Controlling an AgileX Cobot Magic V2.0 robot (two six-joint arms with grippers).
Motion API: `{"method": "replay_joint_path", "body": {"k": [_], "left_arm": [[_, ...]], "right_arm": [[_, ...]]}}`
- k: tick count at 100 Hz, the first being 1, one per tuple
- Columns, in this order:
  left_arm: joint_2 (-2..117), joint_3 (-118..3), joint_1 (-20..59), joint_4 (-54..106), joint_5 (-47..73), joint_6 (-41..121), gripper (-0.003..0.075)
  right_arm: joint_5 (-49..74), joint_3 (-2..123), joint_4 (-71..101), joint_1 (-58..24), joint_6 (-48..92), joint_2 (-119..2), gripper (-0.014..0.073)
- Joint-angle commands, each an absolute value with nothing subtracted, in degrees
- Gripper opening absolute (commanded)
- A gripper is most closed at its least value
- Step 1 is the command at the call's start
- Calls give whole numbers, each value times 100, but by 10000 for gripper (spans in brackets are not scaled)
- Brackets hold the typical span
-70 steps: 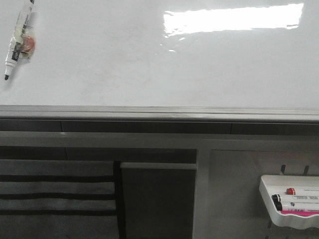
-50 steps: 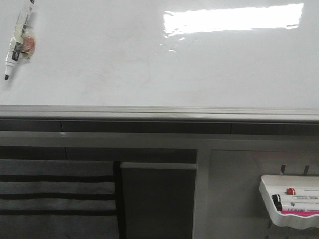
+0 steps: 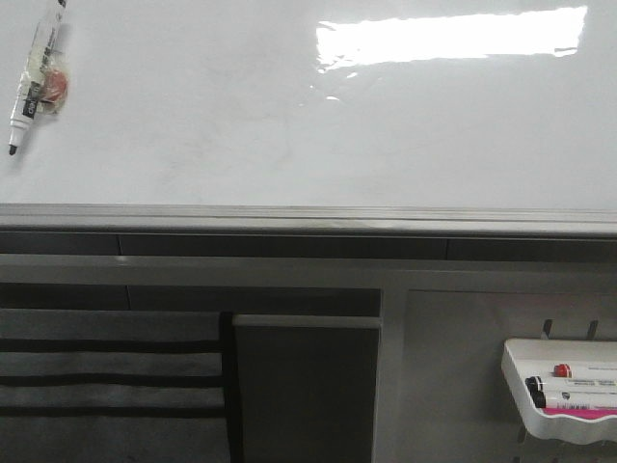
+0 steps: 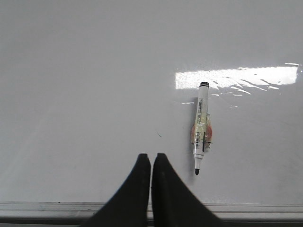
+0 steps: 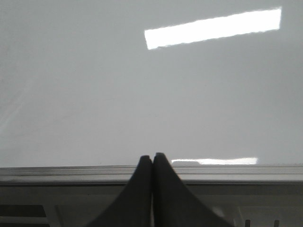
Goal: Write number 3 on whiteboard
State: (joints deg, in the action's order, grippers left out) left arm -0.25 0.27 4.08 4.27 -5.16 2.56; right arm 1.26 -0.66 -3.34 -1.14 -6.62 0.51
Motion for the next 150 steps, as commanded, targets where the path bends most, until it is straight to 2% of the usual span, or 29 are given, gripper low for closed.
{"method": "replay_joint_path", "body": {"k": [1,124,135,150], "left_arm": [[-51,72,406,431,-930,215,-20],[-51,60,406,388,-1087,215,-20],[-39,-138,406,400,-1013,215,-20],[175,-982,406,594,-45,203,-20]], "right_arm": [[-351,-209,-396,-130,-625,132,-68],[-462,-159,-192,-130,-634,132,-68],[-153,128,56,-130,-634,132,-68],[731,947,68,-130,-634,-74,-68]]}}
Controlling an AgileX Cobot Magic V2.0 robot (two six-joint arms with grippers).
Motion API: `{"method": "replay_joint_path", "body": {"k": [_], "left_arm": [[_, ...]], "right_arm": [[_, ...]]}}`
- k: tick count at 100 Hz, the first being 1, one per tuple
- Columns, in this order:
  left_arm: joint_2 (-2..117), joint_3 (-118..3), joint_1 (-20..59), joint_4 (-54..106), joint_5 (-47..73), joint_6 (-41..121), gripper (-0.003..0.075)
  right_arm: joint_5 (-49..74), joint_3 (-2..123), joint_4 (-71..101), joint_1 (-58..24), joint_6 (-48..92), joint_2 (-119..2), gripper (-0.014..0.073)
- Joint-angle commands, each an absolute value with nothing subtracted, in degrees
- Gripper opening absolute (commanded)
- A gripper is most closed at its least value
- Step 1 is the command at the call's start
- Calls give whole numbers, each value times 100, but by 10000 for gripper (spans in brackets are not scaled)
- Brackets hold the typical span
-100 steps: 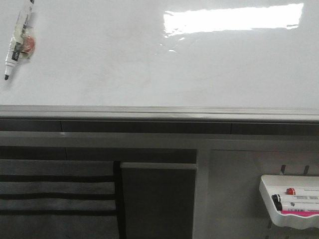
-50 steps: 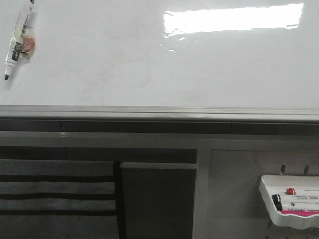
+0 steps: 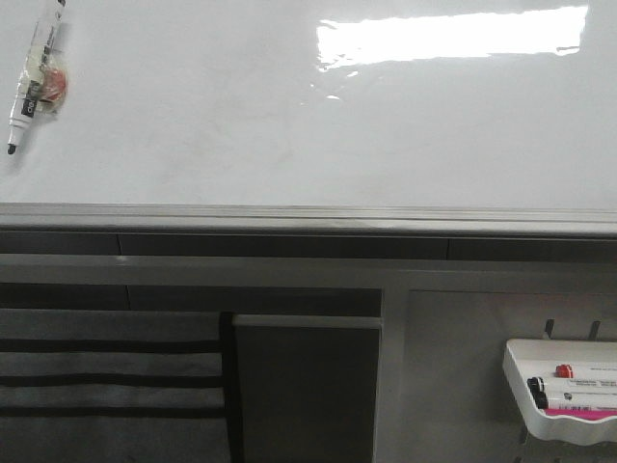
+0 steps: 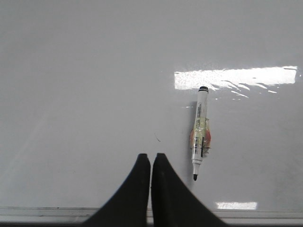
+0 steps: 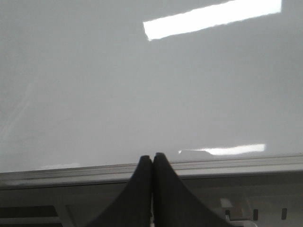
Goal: Write number 3 on whiteboard
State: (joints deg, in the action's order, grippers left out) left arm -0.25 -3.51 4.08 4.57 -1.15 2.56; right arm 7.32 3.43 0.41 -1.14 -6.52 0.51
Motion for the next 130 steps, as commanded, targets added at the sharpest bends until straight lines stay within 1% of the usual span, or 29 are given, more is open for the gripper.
{"method": "replay_joint_path", "body": {"k": [1,16,39,50,87,94,99,101,106,111,113,116,121,130], "left_arm": [[194,-1031,406,596,0,203,-20],[766,-2083,406,596,1293,381,-20],[1827,-3013,406,568,2234,627,-20],[2155,-3070,406,580,2270,627,-20],[2695,-3070,406,643,2203,627,-13],[2846,-3070,406,643,2186,627,55],[2964,-3070,406,643,2172,627,157],[3012,-3070,406,643,2146,627,185],[3129,-3070,406,671,2091,627,304],[3238,-3070,406,771,2026,627,390],[3285,-3079,406,843,1993,627,417],[3349,-3094,406,940,1992,627,439],[3487,-3166,406,1089,2002,627,445],[3861,-3325,514,1156,1991,627,438]], "right_arm": [[775,991,68,-130,-634,-97,-68],[1496,1927,-34,-130,-624,-767,-68],[2788,3263,-197,-130,-624,-2154,-68],[3415,3707,-505,-130,-624,-2663,-68],[3454,3758,-549,-130,-624,-3250,-67],[3407,3758,-549,-130,-624,-3295,-37],[3372,3758,-549,-130,-612,-3325,16],[3341,3758,-549,-130,-612,-3338,48],[3300,3758,-506,-130,-612,-3348,138],[3259,3758,-381,-130,-588,-3348,246],[3245,3758,-311,-130,-577,-3348,272],[3205,3758,-223,-130,-577,-3348,326],[3147,3758,63,-130,-520,-3375,370],[3147,3770,992,-130,304,-3514,360]]}}
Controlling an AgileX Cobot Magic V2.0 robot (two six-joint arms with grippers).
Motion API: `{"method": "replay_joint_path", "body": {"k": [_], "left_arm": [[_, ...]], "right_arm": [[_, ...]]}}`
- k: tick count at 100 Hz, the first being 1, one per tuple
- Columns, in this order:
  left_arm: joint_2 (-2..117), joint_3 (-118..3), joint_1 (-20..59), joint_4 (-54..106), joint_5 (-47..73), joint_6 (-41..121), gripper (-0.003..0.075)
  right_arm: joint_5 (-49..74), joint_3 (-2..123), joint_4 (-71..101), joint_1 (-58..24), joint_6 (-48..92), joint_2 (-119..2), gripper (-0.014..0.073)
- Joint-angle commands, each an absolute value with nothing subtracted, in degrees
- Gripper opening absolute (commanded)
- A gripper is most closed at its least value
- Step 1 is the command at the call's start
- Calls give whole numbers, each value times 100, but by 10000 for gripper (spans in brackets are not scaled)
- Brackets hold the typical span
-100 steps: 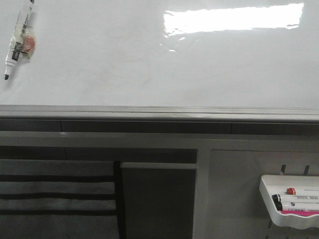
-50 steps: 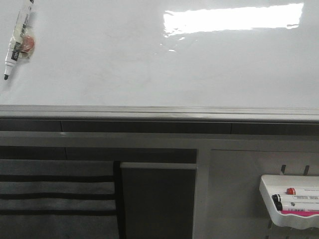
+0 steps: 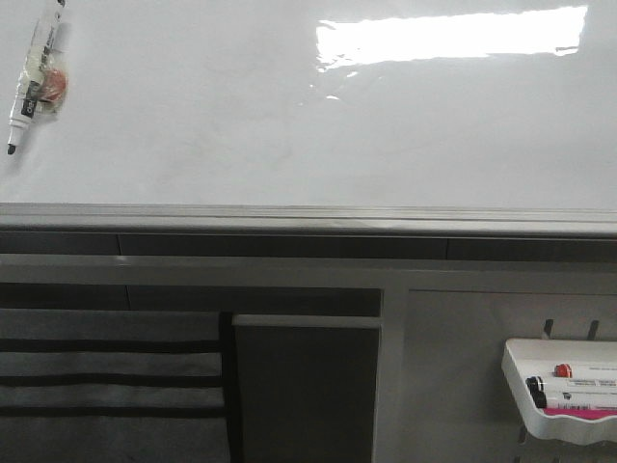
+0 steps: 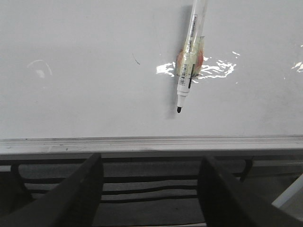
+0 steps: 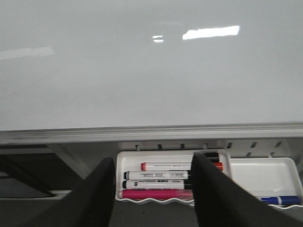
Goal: Write number 3 on whiteboard
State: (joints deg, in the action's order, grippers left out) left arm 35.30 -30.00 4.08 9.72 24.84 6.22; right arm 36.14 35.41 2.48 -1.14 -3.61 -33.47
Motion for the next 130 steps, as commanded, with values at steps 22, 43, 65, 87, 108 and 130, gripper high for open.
{"method": "replay_joint_path", "body": {"k": [22,43,65,87,108,130], "left_arm": [[5026,-3735,1188,1146,1585,977,438],[6214,-4169,1348,1091,1067,1075,438],[7223,-4663,1341,834,938,1075,438],[7818,-5038,1341,673,893,1075,438],[8076,-5084,1341,646,592,1075,438],[8076,-5084,1341,646,376,1075,336]], "right_arm": [[3416,3770,3801,-130,2963,-3999,333],[3616,3770,4214,-130,3291,-4146,333],[3625,3770,4214,-130,3291,-4134,333],[3664,3770,4214,-130,3291,-4134,333],[3664,3770,4214,-130,3291,-4134,333],[3664,3770,4214,-130,3291,-4134,333]]}}
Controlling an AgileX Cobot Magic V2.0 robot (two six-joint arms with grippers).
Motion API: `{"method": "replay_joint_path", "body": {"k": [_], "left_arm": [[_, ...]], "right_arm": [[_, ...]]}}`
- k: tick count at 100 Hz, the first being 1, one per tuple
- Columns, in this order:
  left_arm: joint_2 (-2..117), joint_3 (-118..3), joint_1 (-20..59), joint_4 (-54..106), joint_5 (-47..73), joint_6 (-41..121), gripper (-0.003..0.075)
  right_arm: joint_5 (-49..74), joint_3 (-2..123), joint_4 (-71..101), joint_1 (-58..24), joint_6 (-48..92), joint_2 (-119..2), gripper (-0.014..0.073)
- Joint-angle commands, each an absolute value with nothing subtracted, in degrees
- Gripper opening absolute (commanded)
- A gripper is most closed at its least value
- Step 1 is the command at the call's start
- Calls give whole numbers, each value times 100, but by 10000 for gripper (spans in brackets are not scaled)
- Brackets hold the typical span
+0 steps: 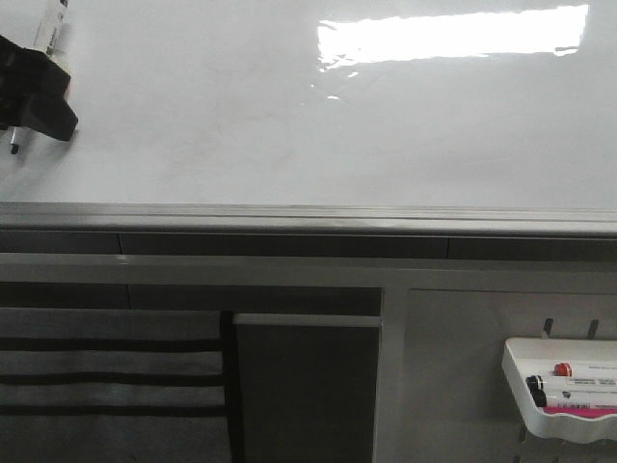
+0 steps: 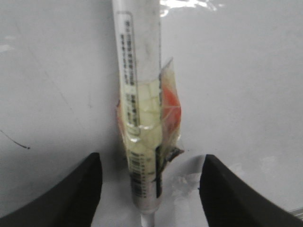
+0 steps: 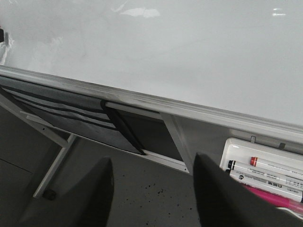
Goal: Write number 3 on whiteboard
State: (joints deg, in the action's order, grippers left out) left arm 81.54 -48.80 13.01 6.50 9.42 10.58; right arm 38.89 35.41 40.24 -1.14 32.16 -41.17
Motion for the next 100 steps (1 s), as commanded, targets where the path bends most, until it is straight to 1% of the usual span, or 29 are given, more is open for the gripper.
{"method": "replay_joint_path", "body": {"k": [1,12,19,26,37,51,61,67,86,94,100], "left_arm": [[8076,-5084,1341,646,386,1075,318],[8076,-5084,1341,646,397,1075,170],[8076,-5084,1341,646,415,1075,98],[8064,-5084,1341,646,487,1075,43],[7908,-5084,1341,657,668,1075,-19],[7452,-5084,1341,657,1218,1075,-20],[7036,-5098,1351,657,1903,1088,-20],[6814,-5133,1422,657,2351,1358,-20],[6494,-5551,2047,1114,4142,2501,-20],[6504,-5737,2377,1554,4942,3223,-20],[6504,-5808,2601,1975,5301,3820,-20]], "right_arm": [[3664,3770,4214,-130,3291,-4134,333],[3664,3770,4214,-130,3291,-4134,333],[3664,3770,4214,-130,3291,-4134,333],[3664,3770,4204,-130,3291,-4134,333],[3653,3770,4204,-130,3291,-4134,333],[3959,4022,4204,-130,3394,-4134,333],[4257,4363,4204,-130,3615,-4148,333],[4516,4626,4204,-130,3742,-4249,333],[5660,5423,4258,-161,4211,-4924,333],[5929,5673,4272,-380,4335,-5215,333],[6086,5828,4253,-661,4589,-5414,333]]}}
